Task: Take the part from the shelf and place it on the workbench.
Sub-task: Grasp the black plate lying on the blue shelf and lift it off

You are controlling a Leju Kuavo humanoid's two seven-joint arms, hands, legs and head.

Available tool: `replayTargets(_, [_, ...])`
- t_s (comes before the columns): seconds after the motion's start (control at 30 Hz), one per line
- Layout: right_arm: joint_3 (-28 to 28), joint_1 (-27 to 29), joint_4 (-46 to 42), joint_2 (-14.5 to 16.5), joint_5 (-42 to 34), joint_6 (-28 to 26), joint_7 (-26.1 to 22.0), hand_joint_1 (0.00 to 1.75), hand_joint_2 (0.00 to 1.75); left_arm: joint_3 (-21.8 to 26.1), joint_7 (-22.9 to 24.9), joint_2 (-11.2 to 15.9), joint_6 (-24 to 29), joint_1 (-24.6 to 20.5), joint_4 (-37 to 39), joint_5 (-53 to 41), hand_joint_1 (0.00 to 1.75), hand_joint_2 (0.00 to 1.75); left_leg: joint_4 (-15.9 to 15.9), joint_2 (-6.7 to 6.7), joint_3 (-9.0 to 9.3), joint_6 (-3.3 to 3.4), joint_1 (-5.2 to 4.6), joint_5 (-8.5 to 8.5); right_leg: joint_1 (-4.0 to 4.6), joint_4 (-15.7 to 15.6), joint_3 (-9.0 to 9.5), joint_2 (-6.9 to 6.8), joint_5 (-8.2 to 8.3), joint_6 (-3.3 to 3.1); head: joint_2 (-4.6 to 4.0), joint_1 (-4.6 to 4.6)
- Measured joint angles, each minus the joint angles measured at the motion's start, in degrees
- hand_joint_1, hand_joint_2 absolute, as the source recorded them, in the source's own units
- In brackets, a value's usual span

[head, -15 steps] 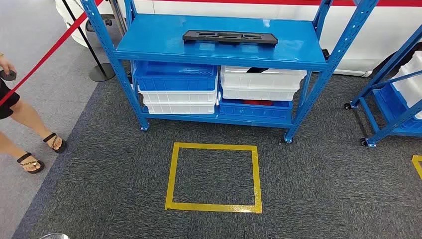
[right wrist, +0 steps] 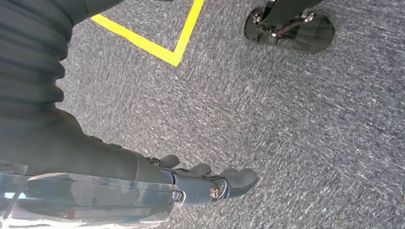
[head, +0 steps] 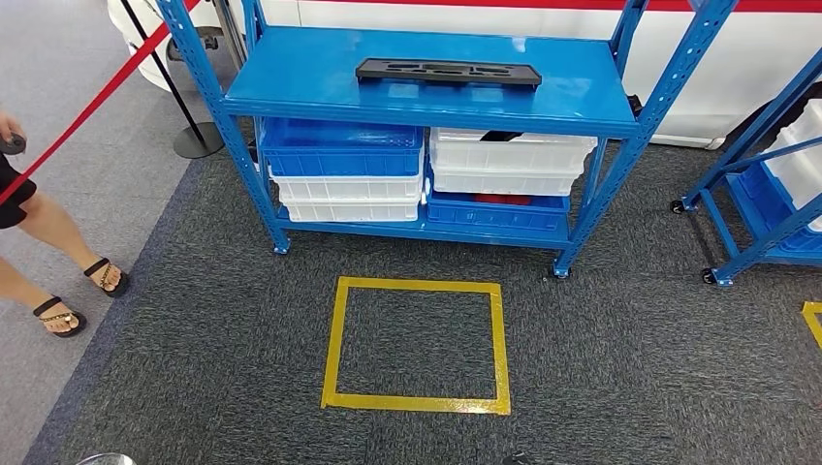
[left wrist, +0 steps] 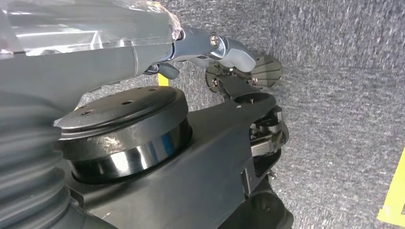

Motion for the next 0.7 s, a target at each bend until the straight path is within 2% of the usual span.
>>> replayTargets(0.37, [-0.15,-0.01,0.08,0.21,-0.64,0.04,0.02,0.00,1.75,0.00,0.48,0.23,-0.25,-0.03,0.00,-0.21,0.00,1.75,0.00,0.00,0.01,0.00,0.00,0.00,0.00,0.00,0.00,0.00,0.00,0.00,0.00,0.01])
replayTargets(0.5, [-0.45,-0.01,0.20,0.54,-0.79,-0.49,-0.23,0.00,1.75,0.01,2.04,0.73,-0.20,-0.11,0.06,0.08,0.00,1.75,0.00,0.00,0.01,0.00,0.00,0.00,0.00,0.00,0.00,0.00,0.00,0.00,0.00,0.00])
replayTargets(0.63, [-1.55,-0.30,0.33,1.61,-1.39,-1.80,0.51,0.00,0.00,0.80,5.93,1.52,1.65,-0.32,0.19,0.82,0.00,0.00,0.00,0.00,0.00,0.00,0.00,0.00,0.00,0.00,0.00,0.00,0.00,0.00,0.00,0.00])
replayTargets(0.7, [-2.20,-0.31,0.34,1.84,-3.04,-0.73,0.23,0.00,0.00,0.92,6.76,1.62,2.19,-0.36,0.23,0.54,0.00,0.00,0.00,0.00,0.00,0.00,0.00,0.00,0.00,0.00,0.00,0.00,0.00,0.00,0.00,-0.01])
